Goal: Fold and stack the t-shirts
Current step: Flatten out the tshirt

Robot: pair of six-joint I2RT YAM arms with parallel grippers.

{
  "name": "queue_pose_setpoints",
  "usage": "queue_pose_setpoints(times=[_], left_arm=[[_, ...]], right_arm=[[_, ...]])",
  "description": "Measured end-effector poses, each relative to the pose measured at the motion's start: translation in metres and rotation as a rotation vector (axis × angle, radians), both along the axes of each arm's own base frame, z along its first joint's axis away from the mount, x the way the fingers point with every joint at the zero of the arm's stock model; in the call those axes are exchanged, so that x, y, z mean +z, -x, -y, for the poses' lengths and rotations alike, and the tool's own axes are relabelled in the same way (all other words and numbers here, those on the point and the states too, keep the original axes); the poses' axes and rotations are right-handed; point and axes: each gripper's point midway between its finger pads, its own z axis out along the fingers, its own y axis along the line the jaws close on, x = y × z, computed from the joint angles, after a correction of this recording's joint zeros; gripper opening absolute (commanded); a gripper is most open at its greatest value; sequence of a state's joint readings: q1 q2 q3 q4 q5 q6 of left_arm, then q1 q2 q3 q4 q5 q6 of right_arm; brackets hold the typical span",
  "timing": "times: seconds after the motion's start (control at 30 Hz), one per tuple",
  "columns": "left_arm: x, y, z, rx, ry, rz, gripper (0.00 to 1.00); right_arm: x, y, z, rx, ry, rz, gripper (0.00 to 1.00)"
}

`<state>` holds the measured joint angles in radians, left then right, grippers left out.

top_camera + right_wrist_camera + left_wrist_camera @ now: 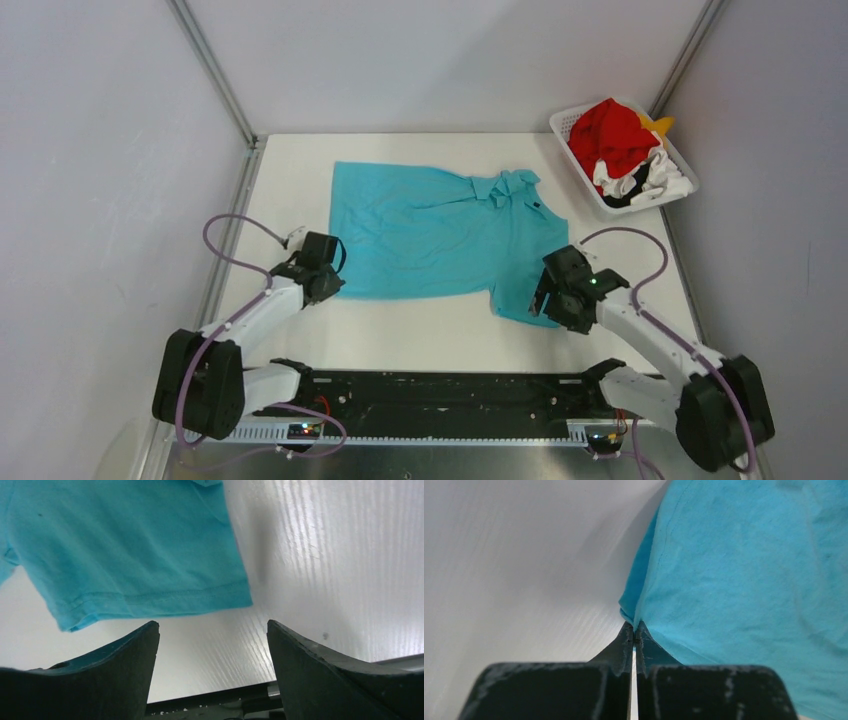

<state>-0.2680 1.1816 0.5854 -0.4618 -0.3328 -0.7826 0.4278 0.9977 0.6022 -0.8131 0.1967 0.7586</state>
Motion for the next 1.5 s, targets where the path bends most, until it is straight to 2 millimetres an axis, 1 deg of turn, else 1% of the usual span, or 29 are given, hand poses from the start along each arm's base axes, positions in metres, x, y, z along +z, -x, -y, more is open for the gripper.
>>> queue_pose_setpoints(times=[0.07, 0.1, 0.13, 0.17, 0.43, 0.57, 0.6, 0.63, 0.67, 0.7, 0.73, 0.77, 0.8, 0.93, 1.03, 1.07, 1.13, 1.2, 1.27, 1.3, 1.33, 1.37, 1.4, 1.43, 1.5], left_arm=[[-0.002, 0.002, 0.000, 0.001, -0.001, -0.005, 0.00], [-0.003, 0.002, -0.001, 0.001, -0.001, -0.005, 0.00], [-0.004, 0.003, -0.001, 0.001, 0.000, -0.003, 0.00], [-0.004, 0.003, -0.001, 0.002, 0.000, -0.003, 0.00], [-0.002, 0.001, 0.001, -0.002, 0.011, 0.018, 0.00], [-0.002, 0.000, 0.001, -0.002, 0.013, 0.023, 0.00], [-0.002, 0.000, 0.001, -0.002, 0.013, 0.023, 0.00], [-0.002, 0.000, 0.001, -0.002, 0.014, 0.023, 0.00], [-0.002, 0.000, 0.001, -0.002, 0.014, 0.023, 0.00], [-0.002, 0.000, 0.001, -0.002, 0.013, 0.024, 0.00], [-0.002, 0.000, 0.001, -0.002, 0.013, 0.024, 0.00], [-0.002, 0.000, 0.001, -0.002, 0.013, 0.024, 0.00], [-0.002, 0.000, 0.001, -0.001, 0.013, 0.024, 0.00], [0.001, -0.001, 0.001, 0.001, 0.012, 0.035, 0.00], [0.014, -0.007, 0.000, 0.006, 0.016, 0.081, 0.00], [0.023, -0.010, 0.001, 0.008, 0.021, 0.111, 0.00], [0.049, -0.020, 0.002, 0.013, 0.036, 0.200, 0.00], [0.082, -0.031, 0.002, 0.017, 0.051, 0.297, 0.00], [0.126, -0.041, 0.002, 0.021, 0.069, 0.420, 0.00], [0.152, -0.044, 0.002, 0.023, 0.077, 0.490, 0.00], [0.172, -0.045, 0.001, 0.025, 0.085, 0.543, 0.00], [0.199, -0.045, -0.001, 0.028, 0.094, 0.614, 0.00], [0.225, -0.043, -0.003, 0.030, 0.100, 0.680, 0.00], [0.250, -0.039, -0.006, 0.032, 0.106, 0.743, 0.00], [0.302, -0.027, -0.012, 0.039, 0.116, 0.873, 0.00]], right_arm=[[-0.006, -0.002, -0.002, 0.002, 0.007, -0.023, 0.70], [-0.014, -0.004, -0.004, 0.001, 0.016, -0.046, 0.67], [-0.018, -0.005, -0.005, -0.002, 0.021, -0.058, 0.61], [-0.022, -0.006, -0.005, -0.005, 0.024, -0.067, 0.60], [-0.035, -0.015, -0.001, -0.022, 0.068, -0.079, 0.57], [-0.037, -0.017, 0.000, -0.021, 0.071, -0.082, 0.50], [-0.037, -0.017, 0.000, -0.019, 0.074, -0.083, 0.40], [-0.038, -0.017, 0.001, -0.017, 0.077, -0.086, 0.34], [-0.038, -0.018, 0.001, -0.016, 0.079, -0.084, 0.25], [-0.038, -0.019, 0.001, -0.014, 0.080, -0.081, 0.21], [-0.038, -0.021, 0.001, -0.014, 0.080, -0.075, 0.13], [-0.038, -0.023, 0.000, -0.014, 0.078, -0.068, 0.09], [-0.038, -0.024, -0.001, -0.012, 0.075, -0.060, 0.00], [-0.035, -0.034, -0.006, -0.012, 0.050, -0.011, 0.00], [-0.027, -0.041, -0.009, -0.011, 0.026, 0.037, 0.00], [-0.018, -0.046, -0.011, -0.011, 0.013, 0.073, 0.00], [0.007, -0.060, -0.016, -0.005, -0.014, 0.165, 0.00], [0.050, -0.082, -0.021, -0.002, -0.040, 0.301, 0.00], [0.108, -0.104, -0.025, -0.001, -0.072, 0.468, 0.00], [0.141, -0.112, -0.026, 0.000, -0.090, 0.558, 0.00], [0.177, -0.118, -0.025, -0.002, -0.107, 0.654, 0.00], [0.203, -0.120, -0.024, -0.003, -0.118, 0.723, 0.00], [0.237, -0.119, -0.020, -0.008, -0.131, 0.810, 0.00], [0.260, -0.117, -0.017, -0.010, -0.139, 0.867, 0.00], [0.316, -0.107, -0.008, -0.013, -0.151, 0.998, 0.00]])
